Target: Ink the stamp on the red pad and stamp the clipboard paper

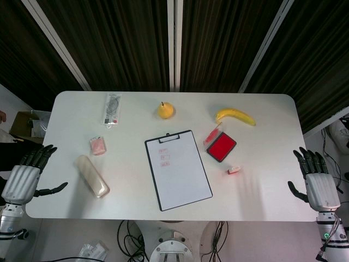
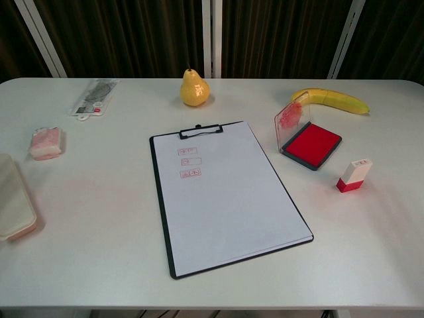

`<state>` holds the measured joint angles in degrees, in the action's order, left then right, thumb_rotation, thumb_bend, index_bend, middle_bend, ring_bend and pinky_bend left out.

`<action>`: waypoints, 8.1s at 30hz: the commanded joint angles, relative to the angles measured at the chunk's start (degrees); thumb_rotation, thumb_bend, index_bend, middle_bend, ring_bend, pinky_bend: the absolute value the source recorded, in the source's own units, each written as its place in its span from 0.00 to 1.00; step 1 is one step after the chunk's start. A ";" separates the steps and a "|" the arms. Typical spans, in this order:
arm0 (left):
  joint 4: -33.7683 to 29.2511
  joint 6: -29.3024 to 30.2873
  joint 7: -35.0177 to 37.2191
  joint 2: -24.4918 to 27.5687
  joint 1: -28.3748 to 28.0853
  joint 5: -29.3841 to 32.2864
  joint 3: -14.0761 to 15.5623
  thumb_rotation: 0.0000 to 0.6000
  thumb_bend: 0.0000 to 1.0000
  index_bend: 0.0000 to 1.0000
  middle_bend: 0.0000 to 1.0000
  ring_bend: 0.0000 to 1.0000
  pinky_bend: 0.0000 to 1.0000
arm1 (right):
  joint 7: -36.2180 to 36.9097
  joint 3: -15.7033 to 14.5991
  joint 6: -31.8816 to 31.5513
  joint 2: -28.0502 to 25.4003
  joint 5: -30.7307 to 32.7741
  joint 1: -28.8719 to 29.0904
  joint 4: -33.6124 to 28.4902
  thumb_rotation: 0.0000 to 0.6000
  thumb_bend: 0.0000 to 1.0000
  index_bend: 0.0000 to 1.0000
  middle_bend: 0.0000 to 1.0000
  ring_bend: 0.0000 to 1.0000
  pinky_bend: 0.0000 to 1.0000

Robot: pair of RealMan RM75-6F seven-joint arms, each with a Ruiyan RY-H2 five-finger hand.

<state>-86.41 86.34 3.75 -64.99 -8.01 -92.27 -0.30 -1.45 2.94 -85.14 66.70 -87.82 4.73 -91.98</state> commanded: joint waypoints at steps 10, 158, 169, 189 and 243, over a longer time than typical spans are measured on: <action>-0.10 0.15 0.07 0.08 0.04 -0.16 0.04 0.47 0.11 0.11 0.09 0.09 0.18 | 0.12 -0.03 0.17 -0.03 0.11 0.01 0.04 1.00 0.21 0.00 0.00 0.00 0.00; 4.15 -3.94 4.28 -1.41 -1.10 1.79 0.68 0.50 0.10 0.10 0.10 0.09 0.19 | -26.41 9.72 32.26 31.71 23.13 33.73 28.51 1.00 0.37 0.61 0.56 0.82 0.90; 4.55 -4.18 4.58 -1.57 -1.21 1.95 0.68 0.50 0.11 0.10 0.10 0.09 0.18 | -25.12 9.03 33.27 33.60 23.59 34.70 31.88 1.00 0.38 0.63 0.57 0.82 0.90; 4.60 -4.01 4.65 -1.53 -1.04 2.08 0.75 0.50 0.10 0.10 0.10 0.09 0.18 | -21.40 9.07 32.00 34.21 22.76 34.67 33.85 1.00 0.38 0.64 0.59 0.82 0.90; 7.57 -0.21 8.74 -1.64 1.18 1.67 0.58 0.50 0.10 0.10 0.10 0.09 0.19 | -54.85 11.08 17.92 52.50 37.38 43.68 11.26 1.00 0.39 0.65 0.58 0.82 0.90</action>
<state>-78.84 86.13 12.48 -66.63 -6.83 -90.61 0.29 -56.14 13.84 -67.19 118.80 -50.69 48.16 -81.15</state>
